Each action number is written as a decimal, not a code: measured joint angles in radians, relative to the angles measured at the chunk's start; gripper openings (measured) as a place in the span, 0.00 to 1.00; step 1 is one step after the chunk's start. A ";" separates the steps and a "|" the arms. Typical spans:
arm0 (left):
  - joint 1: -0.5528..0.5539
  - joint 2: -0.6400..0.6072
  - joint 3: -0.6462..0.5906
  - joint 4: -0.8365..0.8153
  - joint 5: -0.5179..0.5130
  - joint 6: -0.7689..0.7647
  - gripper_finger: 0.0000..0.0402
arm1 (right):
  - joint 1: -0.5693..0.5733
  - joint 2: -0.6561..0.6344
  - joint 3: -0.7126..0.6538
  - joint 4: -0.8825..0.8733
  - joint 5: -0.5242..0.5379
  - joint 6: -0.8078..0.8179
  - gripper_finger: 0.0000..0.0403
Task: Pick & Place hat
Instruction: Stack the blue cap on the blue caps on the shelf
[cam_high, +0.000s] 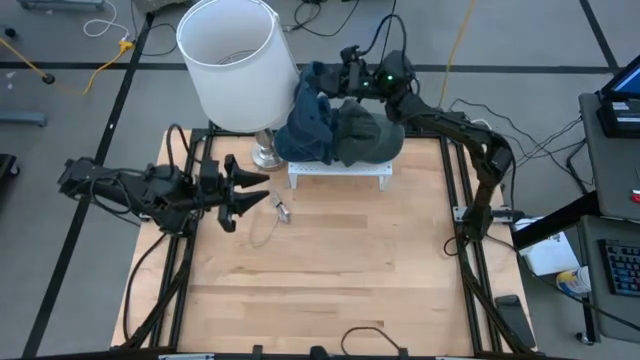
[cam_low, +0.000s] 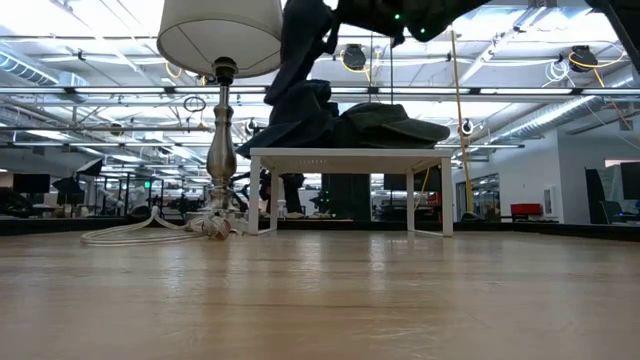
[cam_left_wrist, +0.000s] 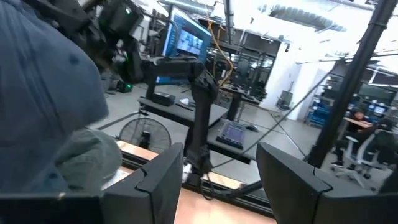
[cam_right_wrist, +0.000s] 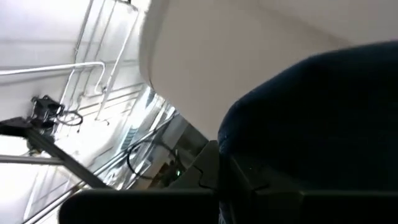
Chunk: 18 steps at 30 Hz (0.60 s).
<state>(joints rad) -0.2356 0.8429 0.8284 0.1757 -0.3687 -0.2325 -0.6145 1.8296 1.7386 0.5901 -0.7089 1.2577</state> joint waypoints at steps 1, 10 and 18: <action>0.008 0.000 0.000 0.000 0.000 0.005 0.52 | 0.003 0.007 0.000 0.021 -0.002 0.008 0.00; 0.071 0.000 0.000 0.002 0.001 0.047 0.52 | 0.023 0.025 -0.023 0.094 -0.009 0.068 0.00; 0.080 0.000 0.000 0.002 0.011 0.043 0.52 | 0.060 0.025 -0.064 0.095 -0.035 0.119 0.00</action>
<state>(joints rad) -0.1555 0.8429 0.8288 0.1772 -0.3577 -0.1890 -0.5549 1.8547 1.6747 0.6849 -0.7436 1.3765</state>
